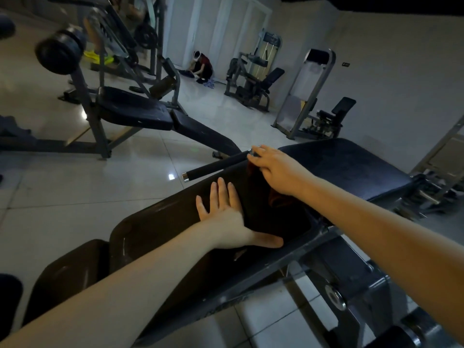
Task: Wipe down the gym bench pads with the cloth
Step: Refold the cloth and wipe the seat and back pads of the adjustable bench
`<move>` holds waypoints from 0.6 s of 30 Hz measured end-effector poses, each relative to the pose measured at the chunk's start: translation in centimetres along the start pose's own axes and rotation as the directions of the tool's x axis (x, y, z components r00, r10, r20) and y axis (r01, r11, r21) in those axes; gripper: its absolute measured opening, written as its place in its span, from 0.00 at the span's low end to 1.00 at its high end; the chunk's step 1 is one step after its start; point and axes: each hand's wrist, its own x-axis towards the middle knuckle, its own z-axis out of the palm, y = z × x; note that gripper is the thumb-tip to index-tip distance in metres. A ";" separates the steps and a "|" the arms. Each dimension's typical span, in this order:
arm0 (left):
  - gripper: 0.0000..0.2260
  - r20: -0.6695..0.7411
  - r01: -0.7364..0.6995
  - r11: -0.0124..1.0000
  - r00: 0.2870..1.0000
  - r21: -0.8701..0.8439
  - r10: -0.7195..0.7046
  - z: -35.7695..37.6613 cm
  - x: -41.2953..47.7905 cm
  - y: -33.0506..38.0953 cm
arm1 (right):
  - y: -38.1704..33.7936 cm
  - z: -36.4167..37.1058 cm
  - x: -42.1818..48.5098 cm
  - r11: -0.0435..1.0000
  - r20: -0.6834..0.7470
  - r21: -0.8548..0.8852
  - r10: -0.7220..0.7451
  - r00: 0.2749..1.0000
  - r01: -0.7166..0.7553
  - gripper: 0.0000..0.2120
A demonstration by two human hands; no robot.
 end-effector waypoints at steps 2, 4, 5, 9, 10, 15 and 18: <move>0.68 -0.008 0.011 1.000 1.000 0.001 -0.011 -0.2 -0.3 0.2 | -0.5 -0.1 0.6 0.999 0.000 -0.029 0.042 0.999 -0.042 0.24; 0.67 -0.018 0.023 1.000 1.000 -0.004 -0.023 -0.3 -0.5 0.5 | -1.1 -0.5 0.6 0.997 0.005 -0.031 0.073 0.997 -0.073 0.24; 0.67 -0.019 0.031 1.000 0.999 -0.003 -0.031 -0.4 -0.5 0.6 | -1.3 -0.7 0.4 0.996 0.019 -0.029 0.083 0.996 -0.082 0.25; 0.67 -0.024 0.091 0.995 0.996 0.052 -0.090 -0.4 -0.4 1.3 | -2.1 -1.9 -2.2 0.989 0.186 -0.040 0.146 0.972 -0.141 0.30; 0.67 -0.024 0.094 0.994 0.995 0.059 -0.093 -0.3 -0.4 1.3 | -2.4 -2.2 -3.0 0.988 0.238 -0.050 0.156 0.959 -0.148 0.30; 0.66 -0.014 0.106 0.992 0.994 0.071 -0.106 -0.4 -0.5 1.4 | -2.9 -5.0 -5.8 0.992 0.307 0.001 0.119 0.944 -0.125 0.35; 0.66 -0.016 0.102 0.992 0.995 0.073 -0.101 -0.4 -0.5 1.3 | -2.4 -4.3 -6.0 0.976 0.180 -0.210 -0.018 0.983 0.056 0.35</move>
